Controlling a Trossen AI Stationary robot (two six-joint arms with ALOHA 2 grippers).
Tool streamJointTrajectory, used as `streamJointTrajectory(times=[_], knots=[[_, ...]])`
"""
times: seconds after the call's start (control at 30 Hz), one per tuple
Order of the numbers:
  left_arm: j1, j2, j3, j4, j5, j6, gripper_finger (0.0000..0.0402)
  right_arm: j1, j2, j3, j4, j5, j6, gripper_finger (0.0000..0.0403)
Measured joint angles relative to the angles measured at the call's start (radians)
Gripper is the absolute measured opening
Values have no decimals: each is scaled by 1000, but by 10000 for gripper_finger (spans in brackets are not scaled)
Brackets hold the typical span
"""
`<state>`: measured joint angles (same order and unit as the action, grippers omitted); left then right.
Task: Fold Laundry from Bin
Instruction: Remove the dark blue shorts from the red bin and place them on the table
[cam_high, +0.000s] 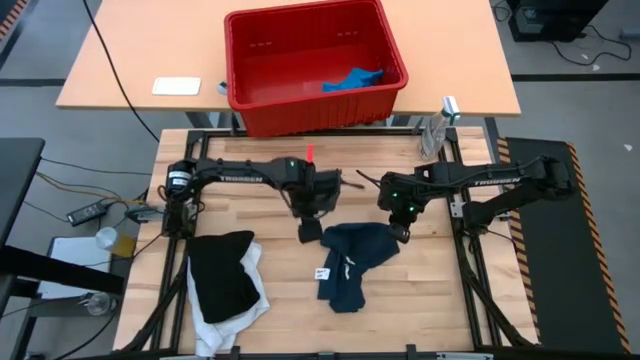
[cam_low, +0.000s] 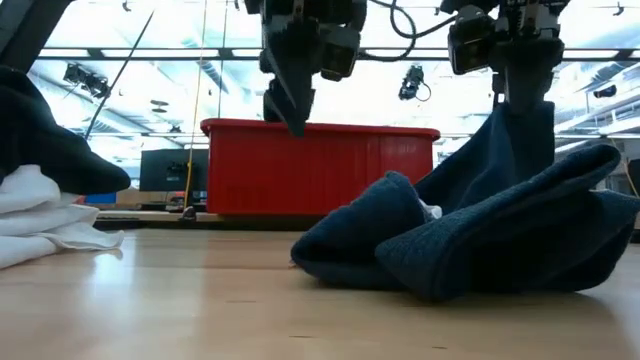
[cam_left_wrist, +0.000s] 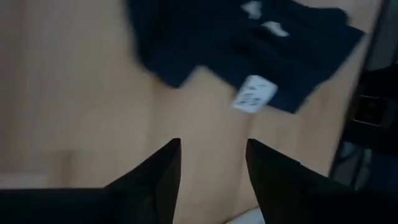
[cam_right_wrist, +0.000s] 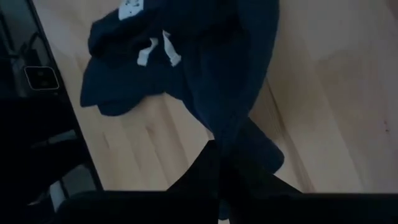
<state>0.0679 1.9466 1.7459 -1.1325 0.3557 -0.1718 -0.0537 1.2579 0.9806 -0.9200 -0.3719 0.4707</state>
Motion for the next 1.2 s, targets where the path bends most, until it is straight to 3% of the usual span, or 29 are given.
streamJointTrajectory(times=[0.2,0.43,0.57,0.7,0.87,1.0,1.2], knots=[[-9,-1,-163,288,40,-135,187,1,0,0,8,28,-8,12],[41,1,-360,471,53,-381,188,1,0,0,10,30,-10,12],[24,1,-377,542,29,-502,188,1,0,0,18,33,-10,12],[-15,1,-379,554,-94,-601,188,1,0,0,24,34,-10,12],[-40,15,-379,580,-172,-677,187,1,0,0,37,40,-10,12],[-50,29,-377,654,-202,-722,187,1,0,1,42,40,-10,12],[-53,67,-381,610,-203,-751,186,1,0,1,45,39,-3,12]])
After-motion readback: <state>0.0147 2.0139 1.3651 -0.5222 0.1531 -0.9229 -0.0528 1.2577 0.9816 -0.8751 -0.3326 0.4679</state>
